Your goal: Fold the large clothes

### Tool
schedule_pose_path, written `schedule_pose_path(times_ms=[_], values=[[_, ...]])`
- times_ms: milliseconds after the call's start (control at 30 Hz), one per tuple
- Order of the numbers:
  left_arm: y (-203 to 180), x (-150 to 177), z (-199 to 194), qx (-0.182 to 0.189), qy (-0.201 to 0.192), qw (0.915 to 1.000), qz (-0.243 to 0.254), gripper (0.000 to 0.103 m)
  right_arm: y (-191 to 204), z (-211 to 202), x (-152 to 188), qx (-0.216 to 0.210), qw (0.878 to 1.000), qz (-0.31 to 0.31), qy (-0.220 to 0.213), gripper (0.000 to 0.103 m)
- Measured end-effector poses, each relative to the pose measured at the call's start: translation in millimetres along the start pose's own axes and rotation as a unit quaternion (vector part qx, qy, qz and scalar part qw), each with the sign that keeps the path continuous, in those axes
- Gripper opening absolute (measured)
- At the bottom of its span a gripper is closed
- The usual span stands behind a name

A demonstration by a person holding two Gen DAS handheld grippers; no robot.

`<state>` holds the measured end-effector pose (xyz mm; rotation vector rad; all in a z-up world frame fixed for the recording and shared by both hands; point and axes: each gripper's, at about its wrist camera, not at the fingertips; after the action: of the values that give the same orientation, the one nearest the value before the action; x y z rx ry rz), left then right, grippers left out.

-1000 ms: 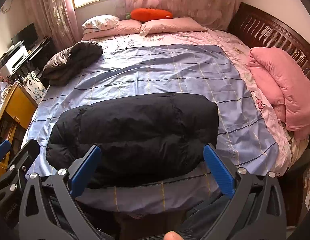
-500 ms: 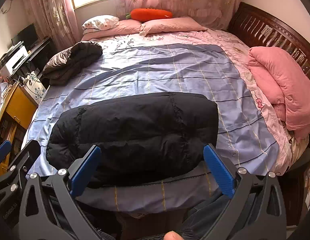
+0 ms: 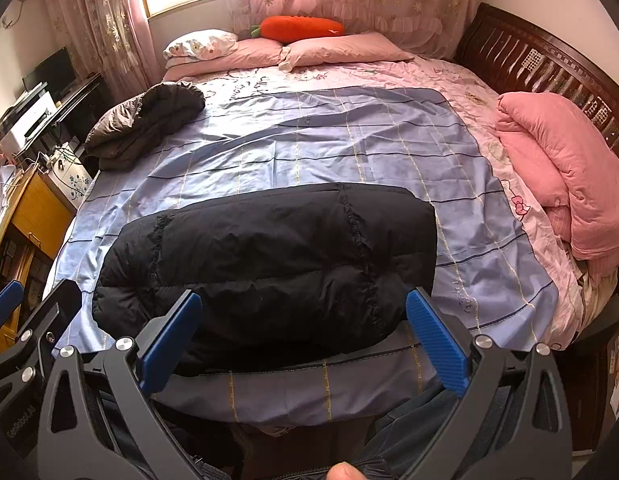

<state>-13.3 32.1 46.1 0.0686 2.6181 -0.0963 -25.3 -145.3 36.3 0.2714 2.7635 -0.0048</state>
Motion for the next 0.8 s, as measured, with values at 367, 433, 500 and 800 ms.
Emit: schedule_pose_path(times_ms=[367,433,500,800], values=[[-0.2,0.1,0.2,-0.005,-0.003,1.0,0.001,0.101,-0.2,-0.2,-0.1,-0.001,1.0,0.001,0.001,0.102],[-0.1,-0.1,-0.1,-0.005,-0.004,1.0,0.002,0.101,-0.6,-0.5,-0.5,0.0,1.0,0.001,0.0,0.102],[-0.9,0.1,-0.5,-0.008,-0.006,0.9999,0.002,0.101,0.6,-0.4,0.3,0.001,1.0,0.001,-0.001,0.102],[3.9,-3.3,0.9,0.017,-0.002,0.9998,0.002,0.101,3.9,-1.6,2.1,0.0,1.0,0.003,-0.002,0.102]])
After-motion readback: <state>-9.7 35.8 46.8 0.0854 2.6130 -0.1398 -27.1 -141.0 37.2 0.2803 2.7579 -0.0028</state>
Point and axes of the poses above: each gripper's, at about its wrist camera, not at the fingertips, and z roughly the way its jaws point, y to its left, x to its underside, and after that the axes turned 14 degrees about y, right-handed
